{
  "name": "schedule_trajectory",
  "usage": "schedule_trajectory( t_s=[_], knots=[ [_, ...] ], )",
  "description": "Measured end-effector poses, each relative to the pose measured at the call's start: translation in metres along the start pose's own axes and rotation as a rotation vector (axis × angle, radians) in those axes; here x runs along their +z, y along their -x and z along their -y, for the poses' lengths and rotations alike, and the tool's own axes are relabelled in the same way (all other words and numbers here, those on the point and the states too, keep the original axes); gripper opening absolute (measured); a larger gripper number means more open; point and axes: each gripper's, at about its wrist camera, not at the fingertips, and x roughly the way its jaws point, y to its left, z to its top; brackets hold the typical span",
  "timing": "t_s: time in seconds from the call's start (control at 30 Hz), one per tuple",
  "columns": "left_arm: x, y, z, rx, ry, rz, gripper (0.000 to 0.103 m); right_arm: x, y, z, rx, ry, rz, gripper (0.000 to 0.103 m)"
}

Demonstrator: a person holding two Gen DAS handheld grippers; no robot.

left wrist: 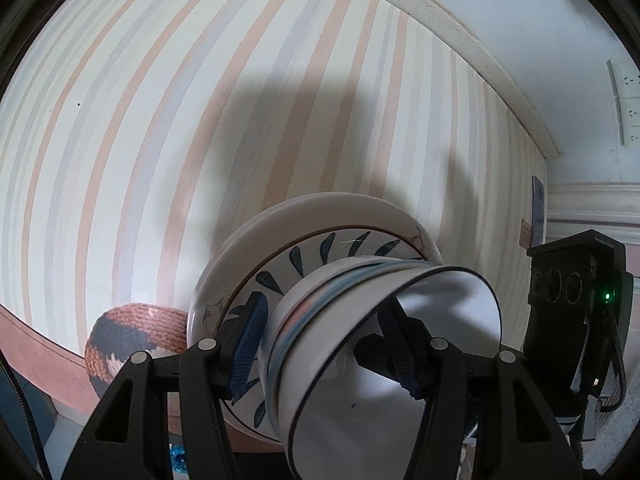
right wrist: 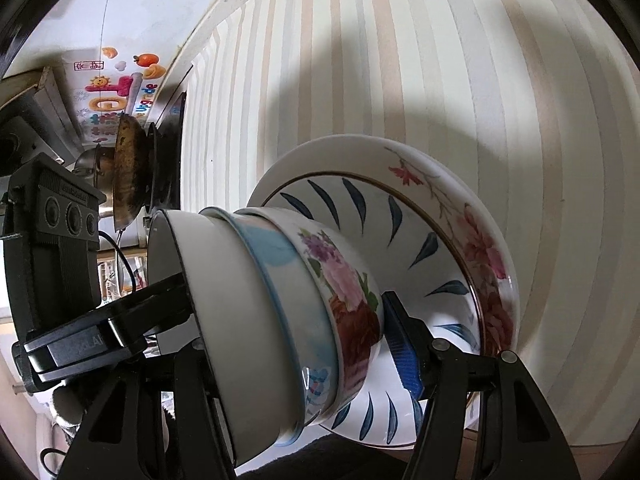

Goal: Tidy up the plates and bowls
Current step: 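Carry the bowl stack over the plate stack beside the cat mat, then lower the bowl stack onto the blue-striped plate and open both grippers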

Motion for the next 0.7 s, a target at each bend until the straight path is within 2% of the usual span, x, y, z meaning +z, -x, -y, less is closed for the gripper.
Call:
schedule_trajectory(
  t_s=[0.4, 0.53, 0.7],
  knots=[
    [-0.008, 0.015, 0.010, 0.042, -0.051, 0.048, 0.053, -0.002, 0.005, -0.007, -0.047, 0.009, 0.018, 0.064],
    [-0.012, 0.028, 0.013, 0.068, -0.066, 0.092, 0.053, -0.006, 0.019, -0.011, -0.060, 0.031, 0.046, 0.064],
    [-0.029, 0.055, 0.024, 0.155, -0.109, 0.180, 0.054, -0.017, 0.051, -0.029, -0.104, 0.086, 0.124, 0.065]
  ],
)
